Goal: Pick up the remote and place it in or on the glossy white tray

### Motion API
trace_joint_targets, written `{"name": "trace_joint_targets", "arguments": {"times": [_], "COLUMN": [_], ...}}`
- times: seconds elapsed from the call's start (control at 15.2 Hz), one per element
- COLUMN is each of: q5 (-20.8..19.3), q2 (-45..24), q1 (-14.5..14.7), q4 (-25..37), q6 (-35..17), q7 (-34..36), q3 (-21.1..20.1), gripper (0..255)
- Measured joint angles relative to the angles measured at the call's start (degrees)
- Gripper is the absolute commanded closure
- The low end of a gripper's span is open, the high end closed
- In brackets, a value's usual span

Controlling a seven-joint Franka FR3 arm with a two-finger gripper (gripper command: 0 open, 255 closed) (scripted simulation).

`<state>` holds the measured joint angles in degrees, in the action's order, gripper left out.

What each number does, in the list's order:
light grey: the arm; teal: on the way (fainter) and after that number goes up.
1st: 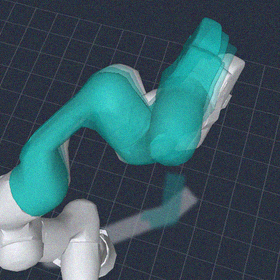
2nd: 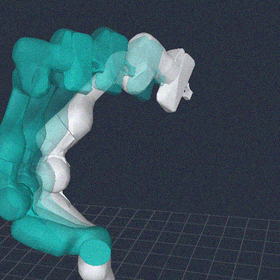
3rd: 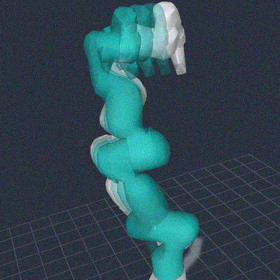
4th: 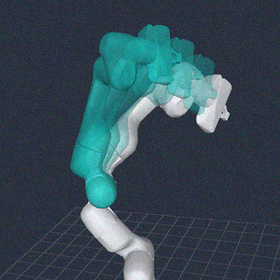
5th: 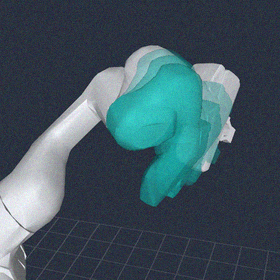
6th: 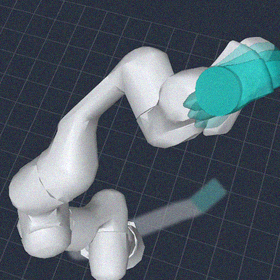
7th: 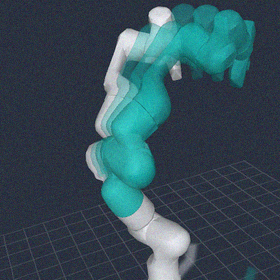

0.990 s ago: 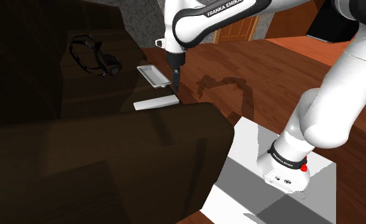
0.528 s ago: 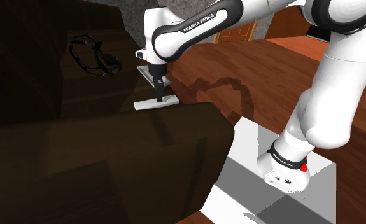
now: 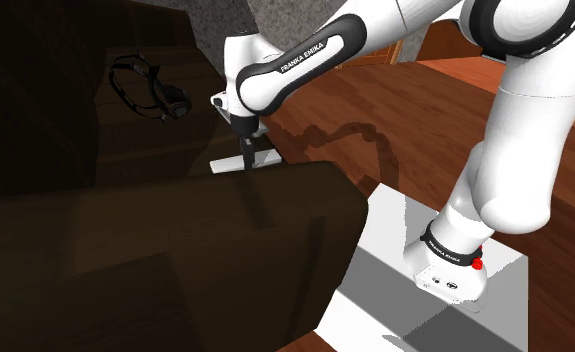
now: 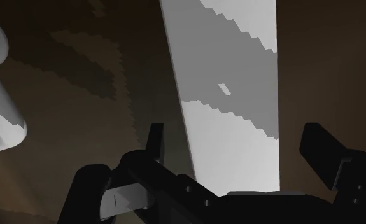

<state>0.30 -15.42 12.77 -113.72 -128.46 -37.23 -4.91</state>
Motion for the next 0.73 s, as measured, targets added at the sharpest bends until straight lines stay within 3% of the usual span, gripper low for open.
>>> {"name": "trace_joint_targets", "arguments": {"times": [0.4,0.46,0.73], "q5": [-0.05,-0.05,-0.06], "q2": [-0.46,-0.46,-0.43], "q1": [0.03,0.03,0.04], "q4": [0.03,0.03,0.09], "q6": [-0.46,-0.46,-0.45], "q7": [0.05,0.05,0.05], "q3": [0.01,0.01,0.00], "gripper": [0,255,255]}}
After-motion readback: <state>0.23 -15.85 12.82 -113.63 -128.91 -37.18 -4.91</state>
